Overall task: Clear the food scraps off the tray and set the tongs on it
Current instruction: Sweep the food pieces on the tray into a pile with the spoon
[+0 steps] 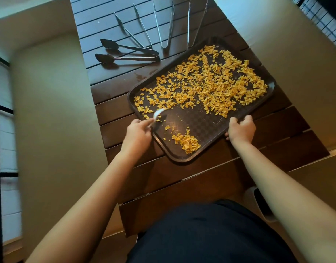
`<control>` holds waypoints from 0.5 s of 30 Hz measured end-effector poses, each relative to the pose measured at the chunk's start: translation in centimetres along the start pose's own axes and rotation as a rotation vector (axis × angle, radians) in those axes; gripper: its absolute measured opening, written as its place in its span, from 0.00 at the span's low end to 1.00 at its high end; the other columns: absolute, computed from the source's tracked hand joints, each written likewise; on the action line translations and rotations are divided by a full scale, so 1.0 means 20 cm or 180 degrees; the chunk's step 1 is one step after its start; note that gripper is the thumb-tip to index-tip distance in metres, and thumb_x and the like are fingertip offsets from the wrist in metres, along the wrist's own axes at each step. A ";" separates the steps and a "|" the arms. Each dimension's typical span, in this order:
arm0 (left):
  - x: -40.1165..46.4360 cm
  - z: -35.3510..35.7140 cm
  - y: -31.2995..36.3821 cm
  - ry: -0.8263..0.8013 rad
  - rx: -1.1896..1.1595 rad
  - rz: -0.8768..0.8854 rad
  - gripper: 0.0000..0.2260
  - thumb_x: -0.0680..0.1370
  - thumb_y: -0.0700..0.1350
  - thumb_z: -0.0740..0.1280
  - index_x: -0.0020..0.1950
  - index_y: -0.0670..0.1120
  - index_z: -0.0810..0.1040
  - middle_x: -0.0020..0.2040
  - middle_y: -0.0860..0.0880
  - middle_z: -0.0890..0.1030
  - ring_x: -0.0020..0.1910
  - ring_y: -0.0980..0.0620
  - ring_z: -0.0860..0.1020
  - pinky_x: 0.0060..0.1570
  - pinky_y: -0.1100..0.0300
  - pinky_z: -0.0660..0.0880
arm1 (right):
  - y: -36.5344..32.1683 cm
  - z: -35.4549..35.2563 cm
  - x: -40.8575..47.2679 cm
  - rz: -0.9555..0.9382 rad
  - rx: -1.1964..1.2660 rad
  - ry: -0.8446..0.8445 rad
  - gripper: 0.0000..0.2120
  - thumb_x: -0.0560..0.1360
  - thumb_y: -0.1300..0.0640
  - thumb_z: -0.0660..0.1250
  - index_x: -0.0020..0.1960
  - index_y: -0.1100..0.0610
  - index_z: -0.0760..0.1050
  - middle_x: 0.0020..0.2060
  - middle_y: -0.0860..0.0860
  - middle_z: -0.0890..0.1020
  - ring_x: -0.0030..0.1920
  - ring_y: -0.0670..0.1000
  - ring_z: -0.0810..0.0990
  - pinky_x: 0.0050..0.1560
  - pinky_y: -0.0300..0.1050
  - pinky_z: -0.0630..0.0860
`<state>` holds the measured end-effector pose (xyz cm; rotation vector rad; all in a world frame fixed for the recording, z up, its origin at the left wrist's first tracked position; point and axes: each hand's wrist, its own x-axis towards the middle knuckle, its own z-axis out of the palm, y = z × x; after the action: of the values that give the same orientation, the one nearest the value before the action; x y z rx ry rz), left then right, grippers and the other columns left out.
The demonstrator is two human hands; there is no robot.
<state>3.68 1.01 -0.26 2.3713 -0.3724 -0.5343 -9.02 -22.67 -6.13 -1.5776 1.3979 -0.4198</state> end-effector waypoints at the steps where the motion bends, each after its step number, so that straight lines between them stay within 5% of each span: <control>1: 0.02 -0.01 0.00 0.0142 0.0001 -0.0068 0.16 0.80 0.39 0.59 0.67 0.47 0.73 0.53 0.50 0.70 0.39 0.58 0.70 0.34 0.73 0.69 | 0.00 0.00 0.00 0.0001 -0.0005 -0.0009 0.04 0.76 0.60 0.58 0.48 0.60 0.63 0.34 0.53 0.73 0.25 0.50 0.75 0.16 0.35 0.69; 15: -0.12 0.08 -0.03 -0.0593 0.0224 0.0046 0.15 0.80 0.40 0.59 0.64 0.51 0.76 0.52 0.51 0.72 0.40 0.55 0.74 0.34 0.68 0.71 | 0.00 0.00 0.00 -0.0025 -0.0077 0.0031 0.04 0.76 0.60 0.58 0.49 0.60 0.64 0.33 0.52 0.74 0.25 0.49 0.75 0.17 0.34 0.69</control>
<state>0.86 1.48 -1.08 2.3909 -0.4988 -0.7492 -8.98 -22.66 -6.18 -1.6031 1.4093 -0.4171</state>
